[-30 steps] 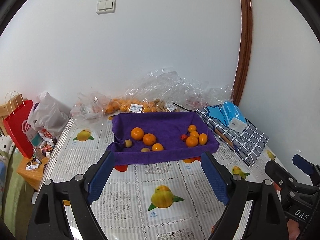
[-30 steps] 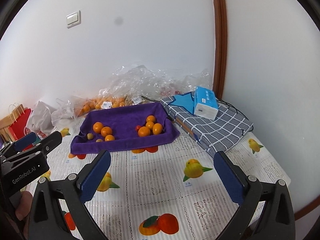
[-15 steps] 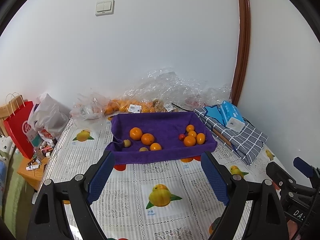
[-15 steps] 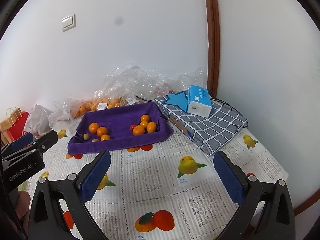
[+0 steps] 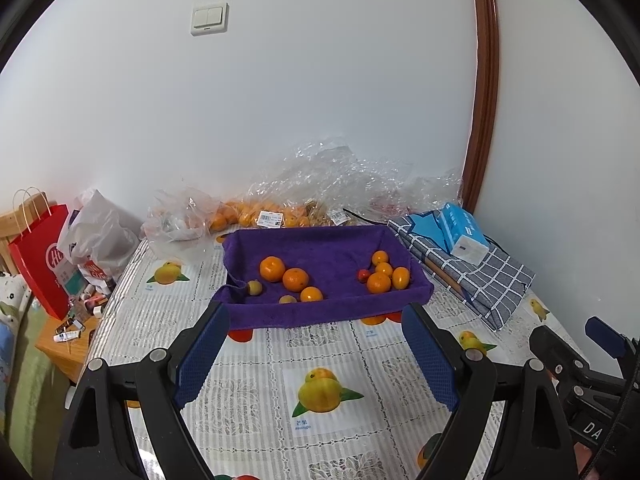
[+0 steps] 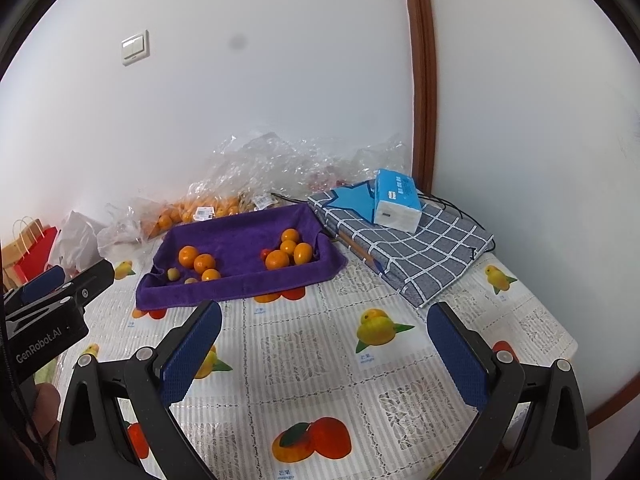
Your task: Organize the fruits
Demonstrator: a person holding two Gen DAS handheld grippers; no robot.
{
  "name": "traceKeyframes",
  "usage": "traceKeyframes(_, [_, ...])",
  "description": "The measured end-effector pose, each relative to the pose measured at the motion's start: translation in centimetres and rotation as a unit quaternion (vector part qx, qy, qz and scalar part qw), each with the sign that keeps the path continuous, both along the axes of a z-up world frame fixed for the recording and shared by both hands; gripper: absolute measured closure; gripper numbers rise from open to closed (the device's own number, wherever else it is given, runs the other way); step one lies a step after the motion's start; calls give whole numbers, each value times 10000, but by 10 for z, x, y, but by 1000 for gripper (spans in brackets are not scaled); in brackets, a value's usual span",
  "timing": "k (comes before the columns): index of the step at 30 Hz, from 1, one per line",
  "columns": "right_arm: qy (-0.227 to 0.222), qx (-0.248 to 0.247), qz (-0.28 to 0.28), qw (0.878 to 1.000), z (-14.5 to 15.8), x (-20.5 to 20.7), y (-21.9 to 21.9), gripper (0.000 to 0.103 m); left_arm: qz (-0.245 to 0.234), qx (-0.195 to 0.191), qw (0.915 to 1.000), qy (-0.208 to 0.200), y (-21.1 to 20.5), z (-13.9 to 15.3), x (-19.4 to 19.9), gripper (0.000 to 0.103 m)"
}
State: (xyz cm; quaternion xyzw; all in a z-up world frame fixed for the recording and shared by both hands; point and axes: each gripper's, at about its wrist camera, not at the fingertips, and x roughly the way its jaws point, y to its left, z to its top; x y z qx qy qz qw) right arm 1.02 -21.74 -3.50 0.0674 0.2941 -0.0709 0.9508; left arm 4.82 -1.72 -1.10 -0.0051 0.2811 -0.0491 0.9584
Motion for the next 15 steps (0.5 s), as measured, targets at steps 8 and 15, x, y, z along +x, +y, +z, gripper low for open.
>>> traceKeyframes(8, [10,11,2,10000,-1,-2,1,2,12,-5,10000,18,0,-2,0,16])
traceKeyframes(15, [-12,-39,37,10000,-1,-3,4,2,13,-42,10000,63,2,-2,0,16])
